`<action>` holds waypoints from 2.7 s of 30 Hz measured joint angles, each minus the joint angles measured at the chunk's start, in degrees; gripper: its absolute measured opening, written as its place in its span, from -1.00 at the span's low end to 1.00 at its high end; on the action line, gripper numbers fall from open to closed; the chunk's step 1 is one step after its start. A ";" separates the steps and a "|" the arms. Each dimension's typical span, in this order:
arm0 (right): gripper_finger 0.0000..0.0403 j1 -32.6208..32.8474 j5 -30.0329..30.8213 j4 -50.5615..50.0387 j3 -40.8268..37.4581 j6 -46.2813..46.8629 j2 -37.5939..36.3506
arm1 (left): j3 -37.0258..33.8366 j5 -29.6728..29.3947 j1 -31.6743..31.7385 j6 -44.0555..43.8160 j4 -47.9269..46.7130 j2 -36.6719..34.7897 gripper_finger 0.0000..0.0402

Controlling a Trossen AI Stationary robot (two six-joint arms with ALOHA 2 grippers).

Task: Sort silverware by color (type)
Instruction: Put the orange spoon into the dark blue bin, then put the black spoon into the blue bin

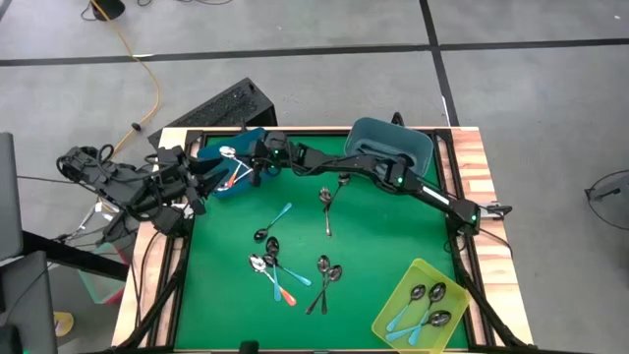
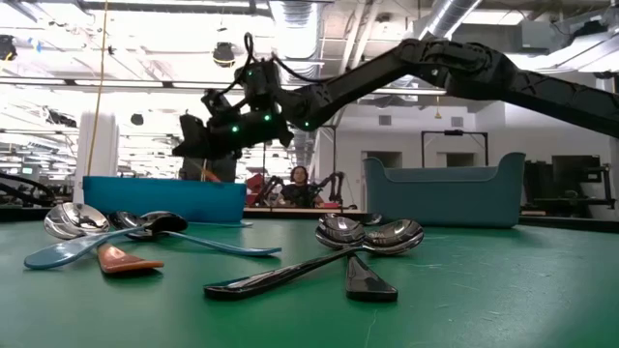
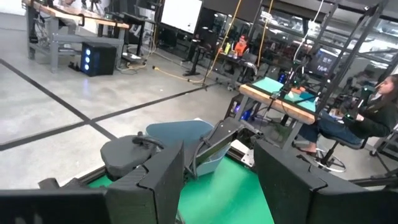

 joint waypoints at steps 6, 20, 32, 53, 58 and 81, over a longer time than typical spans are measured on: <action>-0.91 -0.38 0.02 -2.88 -0.04 0.45 0.06 | 0.00 0.17 0.00 -0.21 -0.30 0.00 -0.11; -0.91 -0.62 6.34 -4.02 -0.04 13.87 0.07 | 0.00 0.21 0.00 -1.42 -0.60 0.15 -0.11; -0.91 -0.36 7.88 -3.84 -0.04 19.69 0.07 | -0.02 0.22 0.00 -1.42 -0.58 0.15 -0.11; -0.90 0.36 9.16 -5.98 -0.04 20.77 1.73 | -0.04 0.15 0.01 -5.11 -4.01 0.17 -0.11; -0.80 0.34 9.02 -7.14 -0.15 20.73 1.99 | -0.04 0.13 0.00 -5.11 -4.10 0.17 -0.11; -0.72 -0.89 5.64 -7.31 -0.12 20.44 -3.45 | -0.04 0.17 0.02 -7.69 -5.36 0.15 -0.11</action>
